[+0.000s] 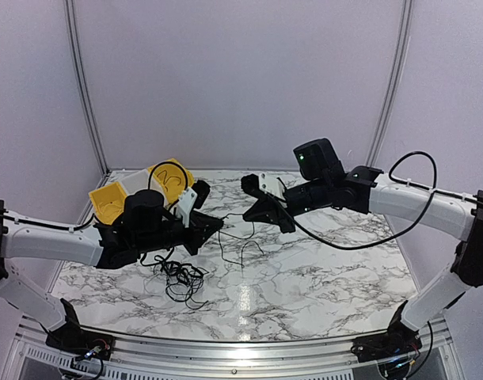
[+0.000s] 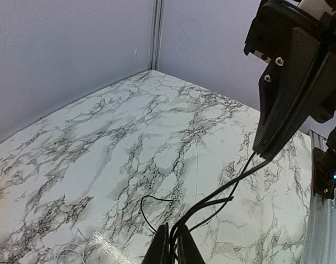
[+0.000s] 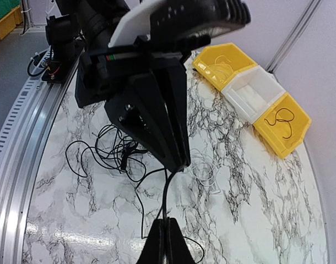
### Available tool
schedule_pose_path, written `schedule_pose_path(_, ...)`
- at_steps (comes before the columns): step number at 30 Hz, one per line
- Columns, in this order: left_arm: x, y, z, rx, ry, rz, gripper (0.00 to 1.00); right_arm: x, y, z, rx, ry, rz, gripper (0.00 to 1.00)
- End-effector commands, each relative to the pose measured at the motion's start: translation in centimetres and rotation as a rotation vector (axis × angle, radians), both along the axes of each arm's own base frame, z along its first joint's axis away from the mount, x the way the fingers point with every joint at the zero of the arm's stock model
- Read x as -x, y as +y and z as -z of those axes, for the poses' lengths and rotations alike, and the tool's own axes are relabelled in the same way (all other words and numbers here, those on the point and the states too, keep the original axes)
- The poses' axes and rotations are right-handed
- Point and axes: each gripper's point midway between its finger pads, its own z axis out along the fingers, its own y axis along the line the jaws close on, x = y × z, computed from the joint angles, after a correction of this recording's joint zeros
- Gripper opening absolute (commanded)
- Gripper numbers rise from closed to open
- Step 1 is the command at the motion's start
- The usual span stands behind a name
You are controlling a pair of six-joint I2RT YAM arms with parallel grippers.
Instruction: Untangle the cables
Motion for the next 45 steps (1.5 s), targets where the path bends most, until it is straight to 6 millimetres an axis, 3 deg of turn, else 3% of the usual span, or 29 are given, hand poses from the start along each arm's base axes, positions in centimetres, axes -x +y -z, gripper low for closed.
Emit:
schedule_pose_path(1, 0.3, 0.8, -1.8, 0.025, -0.045, -0.02, 0.05, -0.5, 0.4, 0.8, 0.007, -0.02, 0.012, 0.0)
schedule_pose_path(7, 0.1, 1.2, -1.8, 0.02, -0.056, -0.037, 0.0, -1.1, 0.2, 1.0, 0.015, -0.038, 0.043, 0.03)
schedule_pose_path(10, 0.3, 0.9, -1.9, 0.025, -0.05, -0.018, 0.02, -1.2, 0.1, 1.0, 0.014, -0.038, 0.049, 0.0)
schedule_pose_path(11, 0.7, 0.6, -2.0, 0.03, -0.047, 0.008, 0.08, -1.3, 0.1, 0.9, 0.013, -0.04, 0.054, 0.0)
schedule_pose_path(14, 2.7, -0.4, -1.8, 0.032, -0.029, 0.138, 0.42, -1.8, 0.0, 0.9, 0.016, -0.052, 0.079, 0.0)
schedule_pose_path(16, 3.2, -0.2, -1.6, -0.007, -0.028, 0.168, 0.5, -2.0, 0.0, 0.9, 0.017, -0.059, 0.087, 0.0)
schedule_pose_path(20, 2.8, 1.5, -2.3, -0.046, -0.069, 0.111, 0.54, -1.8, 0.0, 0.9, 0.016, -0.055, 0.082, 0.0)
schedule_pose_path(24, 1.1, 2.3, -2.4, -0.048, -0.067, 0.01, 0.5, -1.6, 0.1, 1.1, 0.018, -0.055, 0.07, 0.0)
schedule_pose_path(33, 0.2, -0.8, -1.0, -0.037, 0.014, 0.067, 0.38, -1.3, 0.2, 1.2, 0.018, -0.046, 0.056, 0.0)
schedule_pose_path(39, -1.8, -2.0, 0.4, -0.063, 0.04, 0.02, 0.18, -1.2, 0.2, 1.1, 0.017, -0.049, 0.052, 0.0)
schedule_pose_path(45, -2.6, -1.4, 0.8, -0.058, 0.067, -0.016, 0.01, -1.5, -0.1, 1.5, 0.03, -0.074, 0.072, 0.0)
